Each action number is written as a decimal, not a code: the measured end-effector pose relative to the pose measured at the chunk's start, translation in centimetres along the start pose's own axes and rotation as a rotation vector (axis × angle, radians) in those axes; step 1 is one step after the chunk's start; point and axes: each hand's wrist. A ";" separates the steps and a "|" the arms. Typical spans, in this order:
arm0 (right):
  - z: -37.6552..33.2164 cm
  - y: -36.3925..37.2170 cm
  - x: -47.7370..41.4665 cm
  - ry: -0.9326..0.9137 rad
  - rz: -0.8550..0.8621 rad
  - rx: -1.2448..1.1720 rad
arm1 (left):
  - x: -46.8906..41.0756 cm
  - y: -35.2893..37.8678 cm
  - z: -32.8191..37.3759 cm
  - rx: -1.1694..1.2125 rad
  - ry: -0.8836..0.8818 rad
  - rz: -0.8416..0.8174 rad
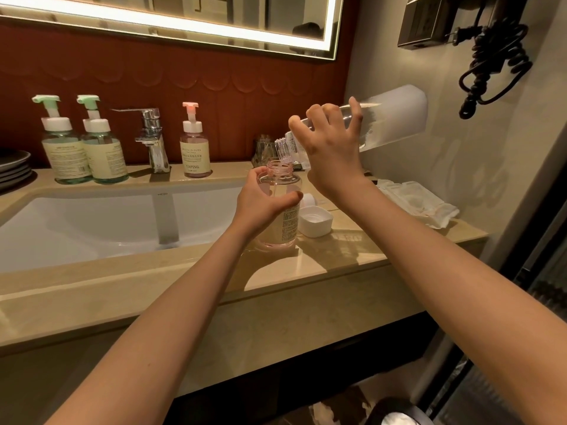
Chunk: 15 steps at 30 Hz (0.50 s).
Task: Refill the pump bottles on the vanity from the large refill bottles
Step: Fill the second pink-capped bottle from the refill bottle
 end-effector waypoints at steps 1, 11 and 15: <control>0.0 0.0 0.0 -0.008 0.007 0.013 | 0.0 0.0 0.0 0.002 0.000 0.000; 0.0 0.1 0.0 -0.036 0.017 0.053 | 0.1 -0.1 0.1 0.012 -0.002 -0.002; 0.1 0.0 -0.2 -0.064 0.019 0.092 | 0.1 -0.1 0.1 0.009 -0.004 -0.006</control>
Point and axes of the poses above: each hand's wrist, its own x-axis away from the middle knuckle, its own y-axis out of the palm, z = x × y, and after that the axes turned 6 degrees about -y, right-handed
